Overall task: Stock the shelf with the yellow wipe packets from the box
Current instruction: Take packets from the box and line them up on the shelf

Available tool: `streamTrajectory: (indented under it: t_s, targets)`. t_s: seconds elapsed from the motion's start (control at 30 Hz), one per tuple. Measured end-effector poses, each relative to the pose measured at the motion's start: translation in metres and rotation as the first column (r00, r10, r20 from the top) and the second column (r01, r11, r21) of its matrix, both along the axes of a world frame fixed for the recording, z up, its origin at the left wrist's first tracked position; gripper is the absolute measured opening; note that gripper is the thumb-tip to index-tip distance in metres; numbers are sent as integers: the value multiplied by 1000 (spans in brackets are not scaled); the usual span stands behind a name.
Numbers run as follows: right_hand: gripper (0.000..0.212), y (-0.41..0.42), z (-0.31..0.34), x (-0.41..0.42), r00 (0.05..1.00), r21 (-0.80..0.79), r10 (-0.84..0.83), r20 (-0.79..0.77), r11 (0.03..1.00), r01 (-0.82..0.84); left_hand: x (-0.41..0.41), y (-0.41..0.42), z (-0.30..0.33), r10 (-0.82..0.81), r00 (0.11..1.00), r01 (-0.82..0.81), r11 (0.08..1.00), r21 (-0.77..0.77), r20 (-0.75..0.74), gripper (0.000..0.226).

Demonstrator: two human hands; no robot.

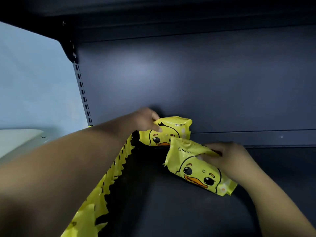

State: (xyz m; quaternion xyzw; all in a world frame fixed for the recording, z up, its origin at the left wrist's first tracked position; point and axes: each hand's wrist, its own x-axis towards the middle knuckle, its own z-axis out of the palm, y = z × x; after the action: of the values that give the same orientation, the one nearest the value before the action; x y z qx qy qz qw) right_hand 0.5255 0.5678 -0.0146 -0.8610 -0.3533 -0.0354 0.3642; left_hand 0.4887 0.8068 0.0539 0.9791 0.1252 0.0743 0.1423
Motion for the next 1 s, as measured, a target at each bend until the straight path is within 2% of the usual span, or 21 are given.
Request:
streamTrajectory:
  t_s: [0.13, 0.23, 0.33, 0.47, 0.57, 0.67, 0.77, 0.83, 0.87, 0.93, 1.0]
  targets:
    - [22, 2, -12, -4, 994, 151, -21, 106, 989, 5, 11, 12, -9, 23, 998, -19, 997, 71, -63, 36]
    - [31, 6, -18, 4, 981, 116, -16, 193, 993, -7, 12, 24, -21, 56, 994, -45, 992, 116, -93, 42]
    - [34, 12, -23, 11, 959, 95, -22, 284, 996, -5, 12, 36, -28, 90, 994, -84, 992, 95, -62, 38]
    - [33, 20, -29, 21, 858, 210, -103, 502, 978, -5, 16, 40, -34, 120, 992, -122, 991, 57, 35, 34]
    - [40, 22, -32, 22, 817, 242, -124, 563, 970, -20, 16, 41, -38, 120, 990, -126, 988, 93, 68, 39]
    - [33, 22, -29, 18, 801, 260, -130, 585, 965, -33, 7, 45, -33, 133, 989, -142, 980, 142, 69, 48]
    - [26, 23, -29, 15, 799, 256, -134, 586, 966, -25, -8, 41, -22, 123, 971, -139, 988, 64, 207, 39]
    - [30, 24, -29, 16, 792, 253, -125, 598, 967, -38, -21, 25, -12, 39, 950, -35, 999, -18, 309, 33]
    - [33, 24, -29, 17, 780, 254, -124, 613, 966, -46, -27, 13, -8, -13, 950, 35, 997, -66, 311, 33]
    - [35, 26, -30, 18, 756, 253, -113, 644, 965, -72, -35, -16, -2, -152, 974, 165, 984, -69, 166, 45]
    - [34, 29, -31, 19, 731, 259, -113, 673, 962, -90, -35, -40, -7, -249, 967, 251, 967, 38, -52, 61]
